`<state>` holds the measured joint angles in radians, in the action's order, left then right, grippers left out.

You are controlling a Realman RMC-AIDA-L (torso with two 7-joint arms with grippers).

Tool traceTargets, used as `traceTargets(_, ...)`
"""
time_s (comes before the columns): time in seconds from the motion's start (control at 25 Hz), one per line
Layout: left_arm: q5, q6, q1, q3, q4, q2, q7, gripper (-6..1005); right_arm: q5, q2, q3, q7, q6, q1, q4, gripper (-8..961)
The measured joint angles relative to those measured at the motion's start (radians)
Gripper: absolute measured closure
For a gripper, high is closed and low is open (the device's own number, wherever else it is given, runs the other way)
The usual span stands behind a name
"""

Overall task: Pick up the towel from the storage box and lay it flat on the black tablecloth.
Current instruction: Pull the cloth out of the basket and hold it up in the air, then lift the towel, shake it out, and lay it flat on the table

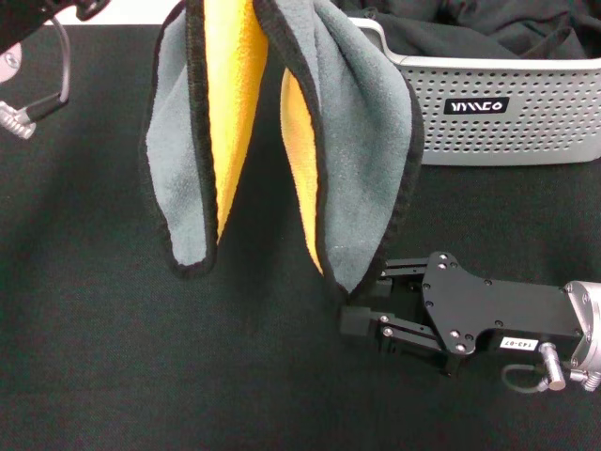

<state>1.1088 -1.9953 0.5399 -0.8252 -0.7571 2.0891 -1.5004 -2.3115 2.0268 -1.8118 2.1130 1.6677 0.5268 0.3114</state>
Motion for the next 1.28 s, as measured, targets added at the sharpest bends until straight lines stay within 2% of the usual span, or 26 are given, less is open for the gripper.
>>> traceTargets(0.36,0.0,-0.002,0.0,0.0,0.003,0.0,0.0,969,0.001,0.001,-0.003,0.008,-0.014,0.008,0.0,739)
traceTargets(0.6,0.004,-0.002,-0.006,0.0,0.022,0.0,0.004,969,0.004,0.001,-0.003,0.08,0.003,-0.016,-0.001,924)
traceTargets(0.64,0.011,-0.003,-0.009,0.0,0.03,-0.001,0.007,969,0.002,0.001,0.002,0.092,0.007,-0.025,-0.003,927)
traceTargets(0.76,0.069,-0.014,-0.024,0.0,0.089,-0.004,0.064,969,-0.01,-0.003,0.046,0.115,0.021,-0.071,-0.007,935)
traceTargets(0.8,0.119,-0.023,-0.037,0.0,0.149,-0.005,0.141,969,-0.011,-0.007,0.066,0.115,0.032,-0.09,-0.007,937)
traceTargets(0.84,0.119,-0.023,-0.037,0.0,0.149,-0.005,0.141,969,-0.011,-0.014,0.11,0.111,0.063,-0.123,-0.005,940)
traceTargets(0.88,0.157,-0.027,-0.049,0.0,0.202,-0.005,0.208,969,-0.011,-0.014,0.11,0.111,0.063,-0.123,-0.005,942)
traceTargets(0.92,0.157,-0.027,-0.049,0.0,0.202,-0.005,0.208,969,-0.011,-0.02,0.135,0.106,0.085,-0.143,-0.002,945)
traceTargets(1.04,0.197,-0.025,-0.069,0.002,0.3,-0.004,0.301,969,-0.014,-0.041,0.202,0.052,0.119,-0.201,0.037,953)
traceTargets(1.12,0.211,-0.004,-0.093,0.004,0.378,-0.006,0.343,969,-0.016,-0.06,0.246,-0.014,0.127,-0.27,0.129,953)
traceTargets(1.28,0.253,0.05,-0.141,0.004,0.419,-0.013,0.344,972,-0.013,-0.076,0.323,-0.085,0.128,-0.37,0.297,954)
